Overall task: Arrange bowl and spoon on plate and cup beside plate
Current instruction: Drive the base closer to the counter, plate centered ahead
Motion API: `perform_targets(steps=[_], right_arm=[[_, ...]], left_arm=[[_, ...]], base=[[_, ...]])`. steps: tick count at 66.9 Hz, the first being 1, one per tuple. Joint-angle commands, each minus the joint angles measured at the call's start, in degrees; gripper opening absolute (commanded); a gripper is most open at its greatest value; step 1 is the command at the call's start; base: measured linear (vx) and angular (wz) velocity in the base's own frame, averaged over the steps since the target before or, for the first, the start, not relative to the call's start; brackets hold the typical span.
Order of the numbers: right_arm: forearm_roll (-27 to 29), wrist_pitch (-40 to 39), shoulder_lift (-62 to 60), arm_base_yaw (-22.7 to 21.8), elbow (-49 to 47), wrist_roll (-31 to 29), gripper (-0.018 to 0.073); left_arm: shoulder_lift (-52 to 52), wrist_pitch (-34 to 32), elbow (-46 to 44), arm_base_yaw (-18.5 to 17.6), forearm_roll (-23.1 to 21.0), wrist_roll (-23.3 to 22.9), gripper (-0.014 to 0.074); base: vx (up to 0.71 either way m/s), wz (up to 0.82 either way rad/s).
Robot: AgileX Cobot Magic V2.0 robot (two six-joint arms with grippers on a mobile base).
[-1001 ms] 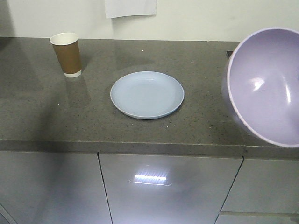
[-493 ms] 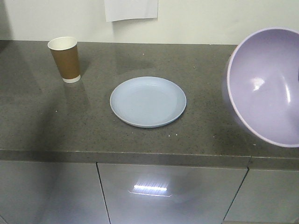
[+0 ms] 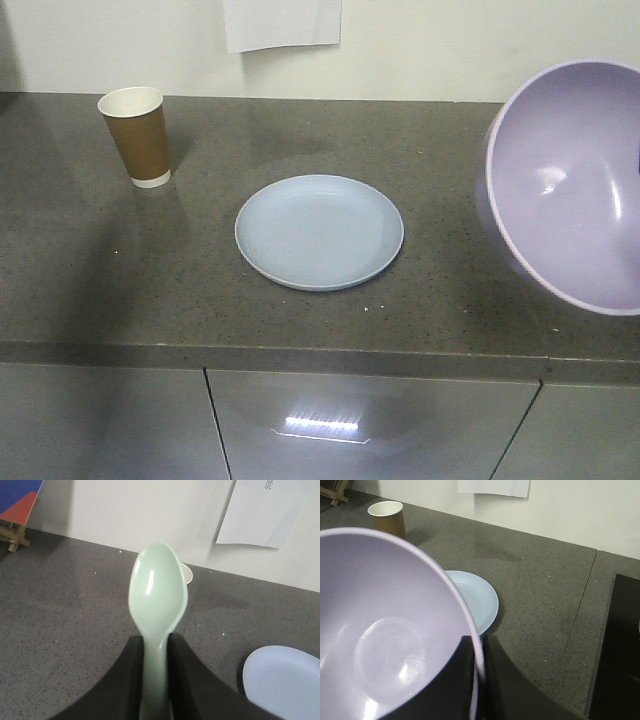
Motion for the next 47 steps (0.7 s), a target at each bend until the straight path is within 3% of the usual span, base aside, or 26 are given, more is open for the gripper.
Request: perform_targets(steps=[1, 47], right_arm=[[2.1, -3.4, -0.2, -0.2, -1.4, -0.4, -0.0004], [2.1, -3.4, -0.2, -0.2, -1.4, -0.4, -0.0004]], left_arm=[[-0.6, -2.7, -1.2, -0.2, 1.6, 0.1, -0.0006], [-0.6, -2.7, -1.2, -0.2, 1.6, 0.1, -0.0006]], base=[[0.05, 0.00], [0.04, 0.00]])
